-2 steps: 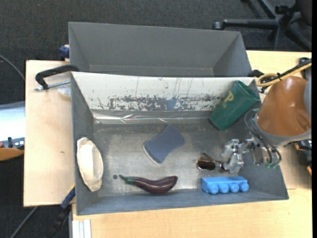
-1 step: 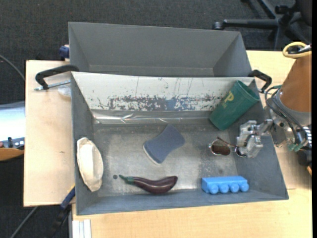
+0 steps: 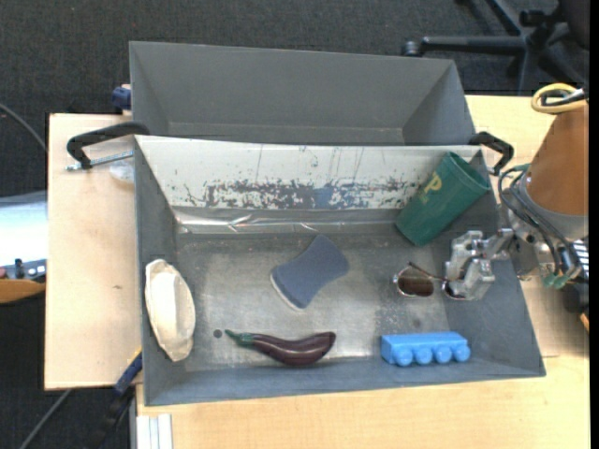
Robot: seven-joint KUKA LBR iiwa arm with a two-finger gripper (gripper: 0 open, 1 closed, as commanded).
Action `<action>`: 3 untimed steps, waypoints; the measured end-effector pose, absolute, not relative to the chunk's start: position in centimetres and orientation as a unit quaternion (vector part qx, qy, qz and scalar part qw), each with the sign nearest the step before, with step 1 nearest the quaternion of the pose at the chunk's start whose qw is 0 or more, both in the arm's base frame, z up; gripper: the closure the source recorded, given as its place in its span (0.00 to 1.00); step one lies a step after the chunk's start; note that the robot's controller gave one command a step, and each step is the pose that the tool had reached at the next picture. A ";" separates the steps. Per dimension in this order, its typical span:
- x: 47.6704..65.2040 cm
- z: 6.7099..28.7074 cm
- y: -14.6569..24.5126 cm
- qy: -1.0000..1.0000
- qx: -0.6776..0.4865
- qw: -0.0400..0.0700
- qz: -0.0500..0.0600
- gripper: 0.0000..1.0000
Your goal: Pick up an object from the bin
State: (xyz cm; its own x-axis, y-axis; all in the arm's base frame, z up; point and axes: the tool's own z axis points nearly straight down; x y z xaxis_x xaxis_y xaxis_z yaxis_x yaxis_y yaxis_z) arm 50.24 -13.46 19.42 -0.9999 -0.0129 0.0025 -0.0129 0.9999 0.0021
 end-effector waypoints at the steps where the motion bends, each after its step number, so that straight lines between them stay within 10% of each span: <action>1: 51.0 13.6 -13.8 -1.000 -0.003 -0.004 0.000 1.00; 2: 51.6 8.2 -13.3 -0.998 -0.061 0.000 -0.001 1.00; 3: 51.0 13.0 -13.2 -0.998 -0.064 0.002 -0.002 1.00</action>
Offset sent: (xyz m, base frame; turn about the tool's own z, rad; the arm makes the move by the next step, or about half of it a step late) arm 0.0136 0.0022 -0.1151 0.1351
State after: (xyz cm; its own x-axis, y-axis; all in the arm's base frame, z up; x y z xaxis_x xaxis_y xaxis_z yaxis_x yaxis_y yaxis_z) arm 51.01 -13.16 12.98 -0.9919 0.1269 0.0033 0.1269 0.9919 0.0034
